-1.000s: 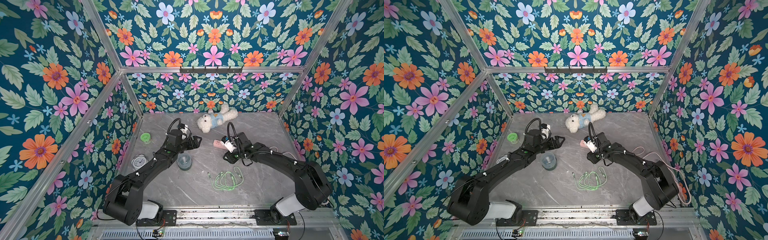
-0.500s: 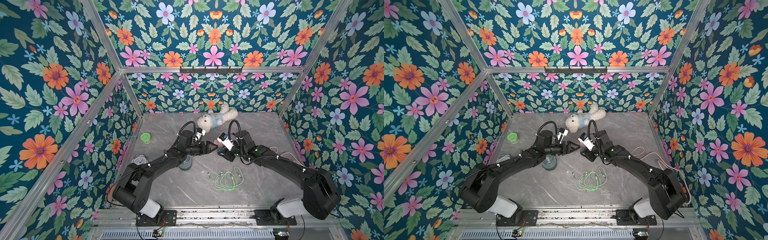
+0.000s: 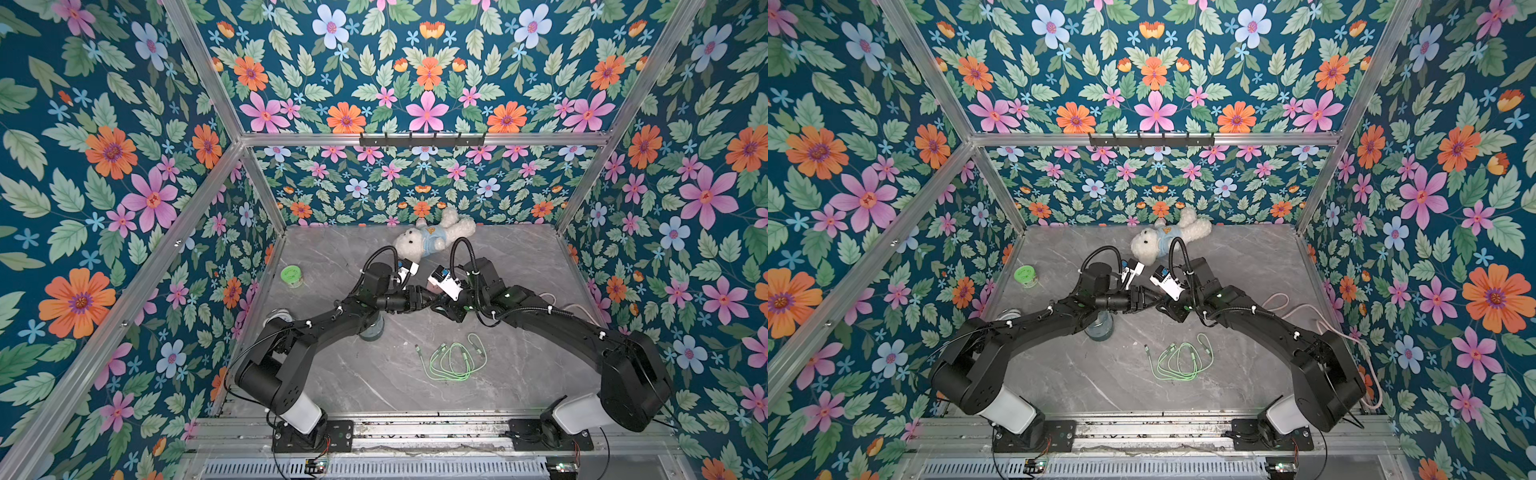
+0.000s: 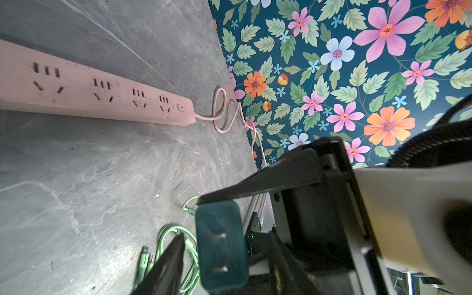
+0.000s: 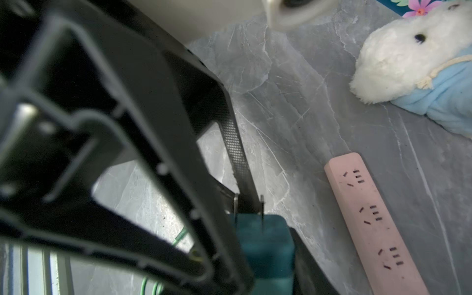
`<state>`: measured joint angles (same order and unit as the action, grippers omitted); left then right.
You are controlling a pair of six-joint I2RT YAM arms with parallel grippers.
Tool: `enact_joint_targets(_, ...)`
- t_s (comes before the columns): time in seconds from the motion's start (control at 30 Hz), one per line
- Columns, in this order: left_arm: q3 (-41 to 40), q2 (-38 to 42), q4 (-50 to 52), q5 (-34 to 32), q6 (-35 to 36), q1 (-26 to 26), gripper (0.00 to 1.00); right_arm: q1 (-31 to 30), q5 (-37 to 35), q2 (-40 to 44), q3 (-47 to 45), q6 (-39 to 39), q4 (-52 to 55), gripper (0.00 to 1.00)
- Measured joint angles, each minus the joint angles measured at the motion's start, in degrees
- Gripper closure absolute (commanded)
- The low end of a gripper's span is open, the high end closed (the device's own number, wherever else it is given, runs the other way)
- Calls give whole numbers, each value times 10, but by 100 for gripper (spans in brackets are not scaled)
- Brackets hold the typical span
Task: Charge the cordless meat grinders
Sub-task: Pick up the plug from the center of the board.
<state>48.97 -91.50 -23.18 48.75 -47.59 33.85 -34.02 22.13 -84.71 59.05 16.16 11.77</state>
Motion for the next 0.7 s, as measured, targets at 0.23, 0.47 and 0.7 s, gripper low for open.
enact_joint_targets(0.23, -4, -7, -15, 9, -2, 0, 58, -2, 3, 0, 0, 5, 1, 67)
enact_joint_targets(0.47, -4, -17, -32, 31, -16, -1, 71, -2, 1, 0, 6, 12, 15, 67)
enact_joint_targets(0.7, 2, -18, -19, 26, -30, -1, 82, -3, -7, 0, 8, 25, 17, 52)
